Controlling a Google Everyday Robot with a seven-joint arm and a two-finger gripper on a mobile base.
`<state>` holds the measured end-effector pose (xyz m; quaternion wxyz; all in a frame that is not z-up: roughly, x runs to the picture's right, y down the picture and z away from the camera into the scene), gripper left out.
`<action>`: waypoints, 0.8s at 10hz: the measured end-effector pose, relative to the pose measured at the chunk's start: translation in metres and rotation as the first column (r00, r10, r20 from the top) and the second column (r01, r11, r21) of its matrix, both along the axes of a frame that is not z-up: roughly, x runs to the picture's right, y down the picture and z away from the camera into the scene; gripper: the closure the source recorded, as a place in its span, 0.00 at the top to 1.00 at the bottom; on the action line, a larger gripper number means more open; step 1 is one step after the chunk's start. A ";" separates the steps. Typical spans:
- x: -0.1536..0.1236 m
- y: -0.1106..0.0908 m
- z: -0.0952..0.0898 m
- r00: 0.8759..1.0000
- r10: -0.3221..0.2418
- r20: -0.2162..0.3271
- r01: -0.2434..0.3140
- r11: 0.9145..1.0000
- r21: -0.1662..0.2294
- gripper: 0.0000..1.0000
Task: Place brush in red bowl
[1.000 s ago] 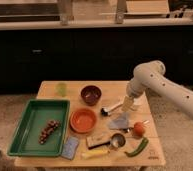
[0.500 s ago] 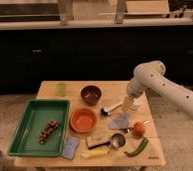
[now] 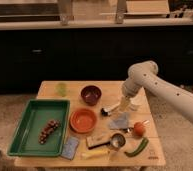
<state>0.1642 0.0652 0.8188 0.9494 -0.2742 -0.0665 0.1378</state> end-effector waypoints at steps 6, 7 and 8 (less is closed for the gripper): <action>-0.002 0.005 0.041 0.999 0.013 0.030 -0.014 0.999 0.045 0.80; -0.002 0.007 0.048 0.999 0.012 0.033 -0.013 0.999 0.043 0.80; -0.003 0.009 0.055 0.999 0.009 0.037 -0.011 0.999 0.039 0.80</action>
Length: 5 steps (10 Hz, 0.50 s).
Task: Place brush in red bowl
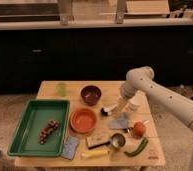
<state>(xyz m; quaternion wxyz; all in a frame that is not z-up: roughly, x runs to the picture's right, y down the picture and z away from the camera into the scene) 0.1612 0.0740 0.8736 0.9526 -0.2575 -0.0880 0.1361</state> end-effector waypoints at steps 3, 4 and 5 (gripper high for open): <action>-0.001 0.009 0.019 1.000 -0.005 0.024 0.005 1.000 -0.006 0.80; 0.000 0.011 0.023 0.999 -0.006 0.036 0.006 1.000 -0.002 0.80; 0.000 0.013 0.029 0.998 -0.003 0.056 0.003 1.000 0.006 0.80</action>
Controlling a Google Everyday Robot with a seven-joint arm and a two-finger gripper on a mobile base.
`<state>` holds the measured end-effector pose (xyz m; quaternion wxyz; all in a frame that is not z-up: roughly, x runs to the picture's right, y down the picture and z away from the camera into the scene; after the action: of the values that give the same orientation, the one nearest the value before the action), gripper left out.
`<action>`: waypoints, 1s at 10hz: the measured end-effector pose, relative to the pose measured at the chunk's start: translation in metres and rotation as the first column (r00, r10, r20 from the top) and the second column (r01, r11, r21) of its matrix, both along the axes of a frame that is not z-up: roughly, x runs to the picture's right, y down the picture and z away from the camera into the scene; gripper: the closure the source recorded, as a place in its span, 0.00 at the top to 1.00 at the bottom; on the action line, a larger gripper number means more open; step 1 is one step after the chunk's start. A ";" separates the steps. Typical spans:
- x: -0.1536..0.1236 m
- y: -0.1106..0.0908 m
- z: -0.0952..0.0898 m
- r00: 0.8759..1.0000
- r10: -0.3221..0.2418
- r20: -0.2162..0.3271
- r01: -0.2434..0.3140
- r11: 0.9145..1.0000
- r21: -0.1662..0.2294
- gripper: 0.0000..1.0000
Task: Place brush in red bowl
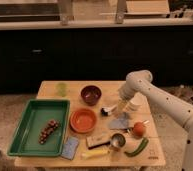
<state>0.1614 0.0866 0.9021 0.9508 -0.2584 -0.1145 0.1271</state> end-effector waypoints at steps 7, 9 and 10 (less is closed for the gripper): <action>-0.003 0.014 0.027 0.999 -0.005 0.054 0.006 1.000 -0.009 0.80; -0.002 0.014 0.030 0.999 -0.008 0.054 0.008 1.000 -0.011 0.80; 0.000 0.015 0.031 0.999 -0.008 0.052 0.009 1.000 -0.012 0.80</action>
<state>0.1610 0.1018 0.9332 0.9464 -0.2679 -0.1372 0.1171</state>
